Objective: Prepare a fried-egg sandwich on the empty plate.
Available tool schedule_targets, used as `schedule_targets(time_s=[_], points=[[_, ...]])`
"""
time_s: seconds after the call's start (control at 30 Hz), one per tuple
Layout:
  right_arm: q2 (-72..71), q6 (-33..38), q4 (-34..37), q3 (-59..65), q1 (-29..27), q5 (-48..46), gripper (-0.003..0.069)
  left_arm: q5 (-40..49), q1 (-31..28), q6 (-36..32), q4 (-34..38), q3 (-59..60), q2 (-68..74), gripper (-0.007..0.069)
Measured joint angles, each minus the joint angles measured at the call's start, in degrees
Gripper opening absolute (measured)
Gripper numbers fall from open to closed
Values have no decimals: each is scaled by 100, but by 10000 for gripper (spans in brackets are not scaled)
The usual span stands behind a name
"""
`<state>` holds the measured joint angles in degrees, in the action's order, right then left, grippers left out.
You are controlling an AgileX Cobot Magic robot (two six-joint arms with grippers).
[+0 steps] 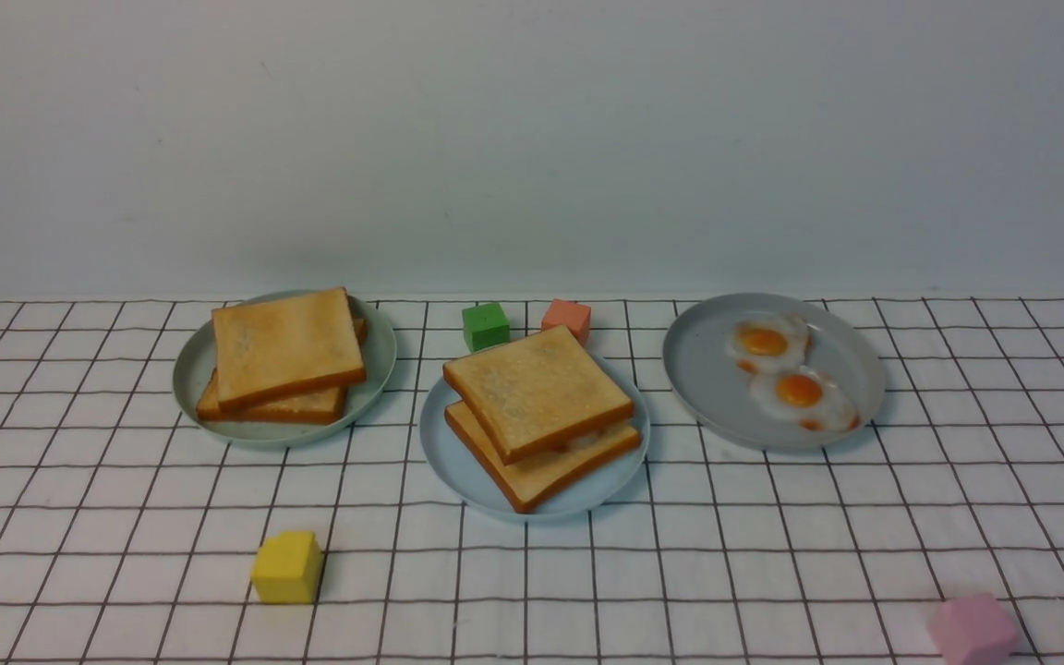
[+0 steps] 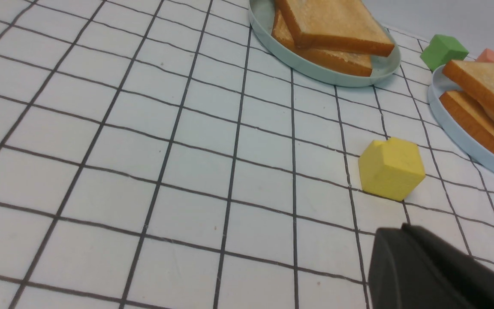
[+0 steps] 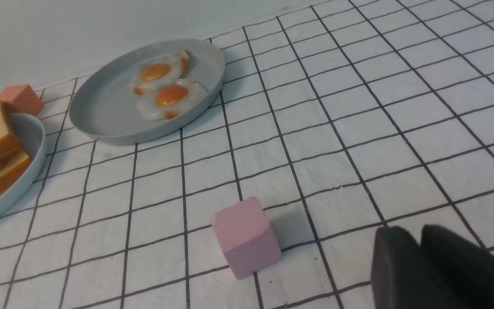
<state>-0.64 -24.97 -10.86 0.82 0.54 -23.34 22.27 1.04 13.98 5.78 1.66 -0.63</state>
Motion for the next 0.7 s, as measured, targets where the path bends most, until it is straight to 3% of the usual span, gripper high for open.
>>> schedule_targets(time_s=[0.7], points=[[0,-1,0,0,0,0,123,-25,0,17,16,0,0,-13]])
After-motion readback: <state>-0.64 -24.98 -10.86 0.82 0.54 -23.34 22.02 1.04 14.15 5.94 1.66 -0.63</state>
